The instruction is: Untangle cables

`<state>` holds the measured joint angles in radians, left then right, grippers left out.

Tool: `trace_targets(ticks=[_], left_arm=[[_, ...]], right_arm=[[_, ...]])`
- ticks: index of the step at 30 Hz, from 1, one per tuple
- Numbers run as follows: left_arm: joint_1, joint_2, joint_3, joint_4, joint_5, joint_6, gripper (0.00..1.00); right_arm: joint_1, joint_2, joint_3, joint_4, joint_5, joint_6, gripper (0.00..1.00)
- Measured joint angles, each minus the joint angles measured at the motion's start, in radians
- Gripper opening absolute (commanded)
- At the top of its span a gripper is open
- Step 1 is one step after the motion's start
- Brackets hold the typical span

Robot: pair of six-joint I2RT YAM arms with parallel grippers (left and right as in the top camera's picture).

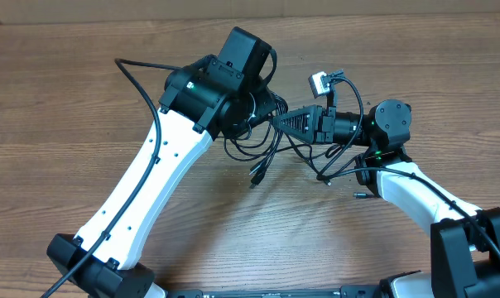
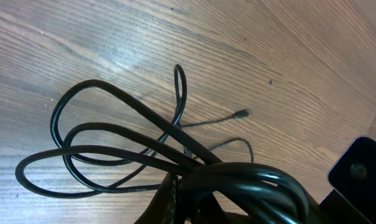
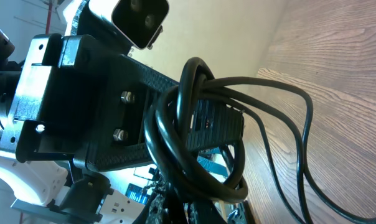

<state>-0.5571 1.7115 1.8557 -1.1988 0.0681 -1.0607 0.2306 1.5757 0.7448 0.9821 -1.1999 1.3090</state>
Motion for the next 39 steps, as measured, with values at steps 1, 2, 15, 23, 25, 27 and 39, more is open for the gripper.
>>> trace_targets(ticks=[1,2,15,23,25,27,39], left_arm=[[0.000,0.000,0.000,0.003,-0.002,0.014,0.04],[0.000,0.000,0.000,0.010,-0.003,0.041,0.04],[0.009,0.009,-0.002,0.054,-0.059,0.697,0.04],[0.009,0.009,-0.002,0.008,-0.066,1.115,0.04],[0.009,0.009,-0.002,-0.001,-0.066,1.183,0.04],[0.009,0.009,-0.002,-0.010,-0.065,1.248,0.04],[0.009,0.009,-0.002,-0.021,0.030,1.413,0.04]], right_arm=[[0.000,0.000,0.000,0.000,0.000,0.000,0.04],[0.000,0.000,0.000,0.000,0.000,0.000,0.04],[-0.001,0.000,0.000,-0.070,-0.039,-0.096,0.59],[-0.001,0.000,0.000,-0.090,-0.053,-0.164,0.65],[-0.001,0.000,0.000,-0.115,-0.053,-0.182,0.65],[-0.001,0.000,0.000,-0.144,-0.053,-0.200,0.65],[-0.001,0.000,0.000,-0.171,-0.053,-0.234,0.64]])
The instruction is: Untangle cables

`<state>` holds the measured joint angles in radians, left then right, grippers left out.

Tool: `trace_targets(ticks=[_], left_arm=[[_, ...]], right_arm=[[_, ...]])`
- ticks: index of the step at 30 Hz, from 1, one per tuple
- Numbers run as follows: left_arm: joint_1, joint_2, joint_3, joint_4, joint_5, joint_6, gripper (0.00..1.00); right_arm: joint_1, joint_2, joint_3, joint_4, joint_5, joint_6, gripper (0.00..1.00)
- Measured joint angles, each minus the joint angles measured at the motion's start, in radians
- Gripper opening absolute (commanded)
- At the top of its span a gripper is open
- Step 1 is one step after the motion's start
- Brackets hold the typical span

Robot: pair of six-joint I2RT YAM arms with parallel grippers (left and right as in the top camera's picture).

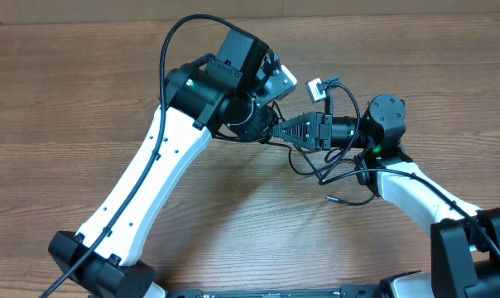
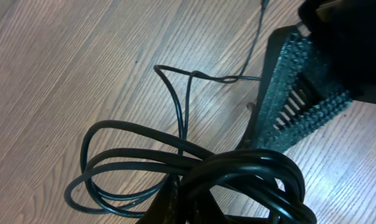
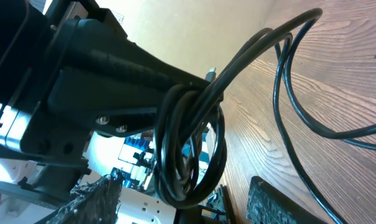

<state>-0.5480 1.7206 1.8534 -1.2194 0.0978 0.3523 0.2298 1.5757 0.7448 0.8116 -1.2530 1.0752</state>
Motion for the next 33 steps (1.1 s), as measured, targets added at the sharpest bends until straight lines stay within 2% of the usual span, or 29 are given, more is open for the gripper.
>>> trace_targets(ticks=[9,13,23,30,33], left_arm=[[0.000,0.000,0.000,0.000,0.012,0.007,0.04],[0.000,0.000,0.000,0.001,0.002,-0.013,0.04],[0.000,0.000,0.000,-0.016,-0.151,-0.367,0.04],[-0.002,0.000,-0.001,-0.023,-0.163,-0.483,0.04],[-0.002,0.000,-0.001,-0.026,-0.162,-0.579,0.04]], right_arm=[[0.000,0.000,0.000,0.000,0.000,-0.003,0.63],[0.000,0.000,0.000,0.000,0.000,-0.003,0.58],[0.000,0.000,0.000,-0.063,0.012,-0.003,0.58],[0.004,0.000,0.000,-0.064,0.034,-0.054,0.57],[0.021,0.000,0.000,-0.064,0.048,-0.101,0.55]])
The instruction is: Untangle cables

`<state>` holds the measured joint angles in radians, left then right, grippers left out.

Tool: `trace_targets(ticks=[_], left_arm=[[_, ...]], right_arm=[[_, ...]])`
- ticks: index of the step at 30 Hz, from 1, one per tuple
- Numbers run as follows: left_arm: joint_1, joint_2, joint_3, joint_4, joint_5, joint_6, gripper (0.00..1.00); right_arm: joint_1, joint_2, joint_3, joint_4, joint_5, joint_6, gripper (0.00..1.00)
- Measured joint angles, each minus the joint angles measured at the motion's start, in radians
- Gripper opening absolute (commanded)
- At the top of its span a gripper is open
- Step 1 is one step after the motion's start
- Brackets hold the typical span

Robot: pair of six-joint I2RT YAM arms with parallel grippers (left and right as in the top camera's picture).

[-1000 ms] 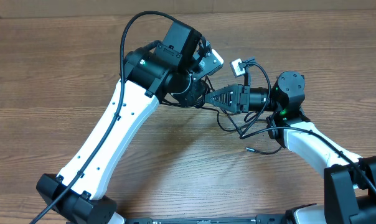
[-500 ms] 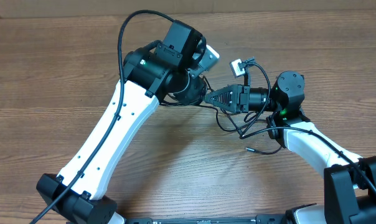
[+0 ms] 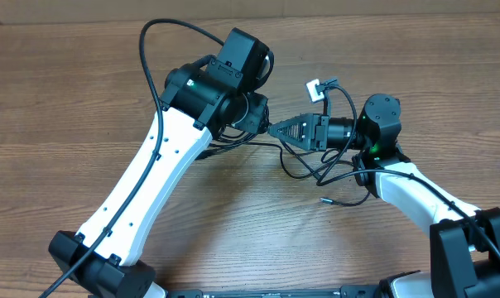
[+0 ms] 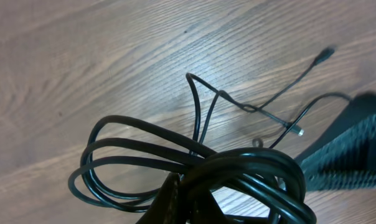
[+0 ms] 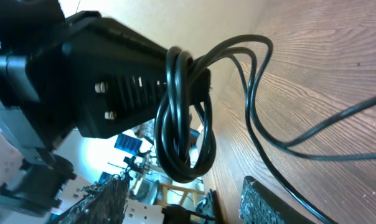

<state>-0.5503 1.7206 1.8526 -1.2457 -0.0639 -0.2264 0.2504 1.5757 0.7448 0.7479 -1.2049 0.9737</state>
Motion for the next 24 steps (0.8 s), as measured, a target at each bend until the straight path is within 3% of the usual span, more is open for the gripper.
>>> trace_targets(ticks=[6,17,24], left_arm=[[0.000,0.000,0.000,-0.066,0.011,-0.286,0.04],[0.000,0.000,-0.001,-0.071,0.026,-0.493,0.05],[0.000,0.000,-0.001,-0.077,0.024,-0.570,0.04]], right_arm=[[0.034,0.000,0.000,0.000,0.074,-0.114,0.39],[0.038,0.000,0.000,0.000,0.157,-0.172,0.04],[0.038,0.000,0.000,-0.009,0.166,-0.169,0.04]])
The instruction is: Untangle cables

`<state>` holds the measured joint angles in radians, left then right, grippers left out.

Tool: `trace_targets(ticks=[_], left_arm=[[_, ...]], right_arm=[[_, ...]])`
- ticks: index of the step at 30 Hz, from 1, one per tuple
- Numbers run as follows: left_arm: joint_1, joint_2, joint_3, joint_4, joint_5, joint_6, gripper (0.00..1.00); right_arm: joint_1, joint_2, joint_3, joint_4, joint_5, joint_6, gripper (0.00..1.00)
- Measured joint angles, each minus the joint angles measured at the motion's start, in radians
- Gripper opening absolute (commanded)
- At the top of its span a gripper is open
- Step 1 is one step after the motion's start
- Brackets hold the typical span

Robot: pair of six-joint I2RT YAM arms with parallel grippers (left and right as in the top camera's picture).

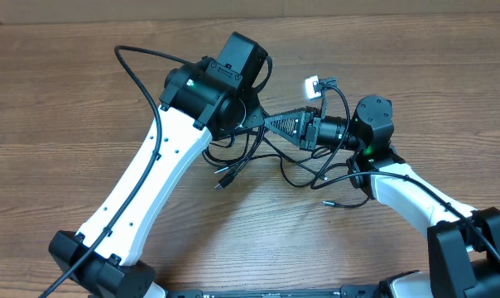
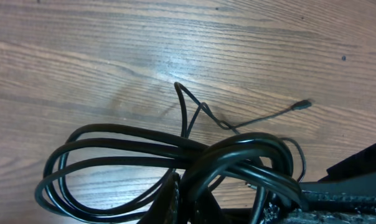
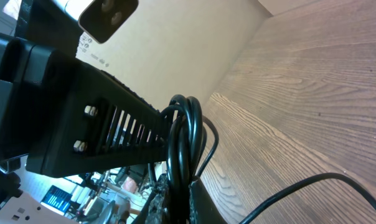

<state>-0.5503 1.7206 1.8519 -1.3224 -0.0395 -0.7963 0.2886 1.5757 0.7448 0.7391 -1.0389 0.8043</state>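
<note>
A bundle of thick black cable loops (image 1: 252, 149) hangs between my two grippers over the wooden table (image 1: 68, 99). My left gripper (image 1: 248, 112) is shut on the bundle (image 2: 144, 149), seen at the bottom of the left wrist view. My right gripper (image 1: 271, 122) reaches in from the right and is shut on a few loops of the same cable (image 3: 185, 130). A thin black cable (image 2: 263, 116) with a small plug lies on the table beneath. One plug end (image 1: 221, 184) trails out at the lower left.
A white connector (image 1: 313, 84) sticks up by the right wrist. A thin cable tip (image 1: 326, 201) lies on the wood in front of the right arm. The left arm's own black cable (image 1: 138, 70) arcs over the table at the back left.
My right gripper was open beside the bundle and is now shut on its loops. The loops hang lower and wider, with a plug end now showing at the lower left.
Both grippers first held the tangled bundle close together. Then the right gripper stood open next to the bundle, which stayed in the left gripper, and it remained open a moment later. Now it grips the loops again close to the left gripper.
</note>
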Motion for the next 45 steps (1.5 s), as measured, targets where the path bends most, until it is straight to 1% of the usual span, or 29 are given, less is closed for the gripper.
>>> trace_targets(ticks=[8,9,14,19,24,26,27,29,30,31,33,34,35,39,42,45], left_arm=[[-0.018,0.004,-0.002,-0.042,-0.072,-0.182,0.04],[-0.019,0.004,-0.002,-0.047,-0.089,-0.220,0.04],[-0.018,0.004,-0.002,-0.056,-0.165,-0.337,0.05],[0.002,0.004,-0.002,-0.066,-0.211,-0.446,0.04],[0.047,0.004,-0.002,-0.066,-0.256,-0.497,0.04],[0.056,0.004,-0.002,-0.066,-0.268,-0.494,0.04],[0.056,0.004,-0.002,-0.066,-0.272,-0.481,0.04],[0.055,0.004,-0.002,-0.066,-0.272,-0.426,0.04],[0.055,0.004,-0.002,-0.066,-0.273,-0.394,0.04],[0.055,0.004,-0.002,-0.066,-0.272,-0.338,0.05],[0.055,0.004,-0.002,-0.066,-0.271,-0.246,0.04],[0.055,0.004,-0.002,-0.066,-0.270,-0.192,0.04],[0.055,0.004,-0.002,-0.066,-0.263,-0.085,0.04],[0.055,0.004,-0.002,-0.069,-0.218,0.140,0.04],[0.055,0.004,-0.002,-0.067,-0.153,0.255,0.04],[0.055,0.004,-0.002,-0.061,-0.089,0.321,0.04]], right_arm=[[0.026,0.000,0.000,-0.089,0.020,0.003,0.04],[0.033,0.000,0.000,-0.092,0.026,0.003,0.04],[0.052,0.000,0.000,-0.097,0.032,0.003,0.04],[0.064,0.000,0.000,-0.097,0.025,0.006,0.04],[0.065,0.000,0.000,-0.103,0.008,0.007,0.04],[0.065,0.000,0.000,-0.104,0.006,0.007,0.07],[0.065,0.000,0.000,-0.104,0.006,0.007,0.08],[0.064,0.000,0.000,-0.103,0.006,0.008,0.16],[0.065,0.000,0.000,-0.103,0.006,0.005,0.28],[0.065,0.000,0.000,-0.104,0.007,0.006,0.32],[0.065,0.000,0.000,-0.104,0.007,0.005,0.50],[0.065,0.000,0.000,-0.104,0.010,-0.002,0.55],[0.064,0.000,0.000,-0.104,0.010,-0.001,0.55],[0.064,0.000,0.000,-0.104,0.011,-0.011,0.55],[0.065,0.000,0.000,-0.104,0.011,-0.016,0.55],[0.065,0.000,0.000,-0.104,0.011,-0.016,0.56]])
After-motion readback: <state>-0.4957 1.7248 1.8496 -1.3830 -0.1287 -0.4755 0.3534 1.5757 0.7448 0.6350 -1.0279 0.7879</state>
